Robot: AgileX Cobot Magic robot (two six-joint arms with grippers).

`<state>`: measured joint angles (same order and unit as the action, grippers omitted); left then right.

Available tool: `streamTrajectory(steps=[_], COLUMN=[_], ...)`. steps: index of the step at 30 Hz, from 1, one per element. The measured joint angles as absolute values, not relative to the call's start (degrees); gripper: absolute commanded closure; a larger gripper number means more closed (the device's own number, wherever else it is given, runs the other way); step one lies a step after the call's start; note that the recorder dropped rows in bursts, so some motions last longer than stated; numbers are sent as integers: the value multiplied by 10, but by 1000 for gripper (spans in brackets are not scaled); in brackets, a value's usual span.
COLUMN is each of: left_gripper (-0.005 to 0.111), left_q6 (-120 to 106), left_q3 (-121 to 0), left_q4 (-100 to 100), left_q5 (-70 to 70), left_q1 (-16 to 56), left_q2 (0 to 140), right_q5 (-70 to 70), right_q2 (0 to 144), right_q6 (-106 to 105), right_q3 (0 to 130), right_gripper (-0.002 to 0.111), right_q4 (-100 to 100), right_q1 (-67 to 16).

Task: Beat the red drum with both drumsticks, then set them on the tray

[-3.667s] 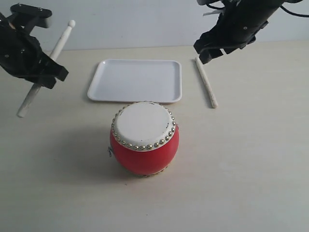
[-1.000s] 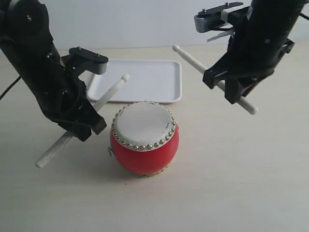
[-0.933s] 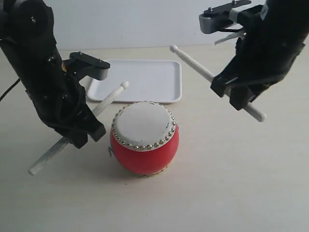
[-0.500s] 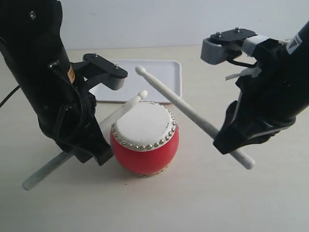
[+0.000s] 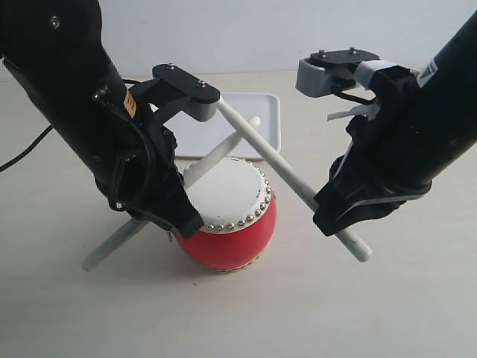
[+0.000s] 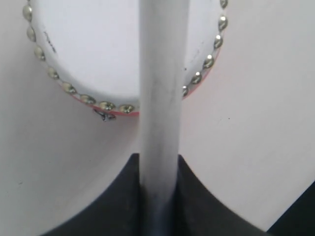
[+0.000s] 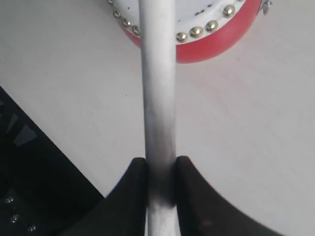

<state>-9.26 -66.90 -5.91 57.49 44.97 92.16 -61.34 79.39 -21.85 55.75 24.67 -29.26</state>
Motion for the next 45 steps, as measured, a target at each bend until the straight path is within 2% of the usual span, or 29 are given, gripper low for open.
streamTrajectory(steps=[8,16,23,35,40,45], left_gripper=[107,107,107,107,107,107], left_q6=[-96,-46,64,227,273,315], left_q3=[-686,-681,-615,-487,-423,-422], left_q4=[-77,-34,68,172,205,266], left_q5=[566,600,590,489,419,442], left_q1=[450,450,458,551,557,557], left_q2=[877,851,815,712,709,705], right_q5=[-596,-599,-659,-644,-619,-618], right_q2=[814,751,721,747,748,768], right_q6=[-180,-178,-144,-114,-145,-163], right_q3=[549,549,535,461,482,488], right_gripper=[108,108,108,108,108,108], right_q4=[205,208,180,143,188,193], right_q1=[-293,-293,-293,-293,-293,-293])
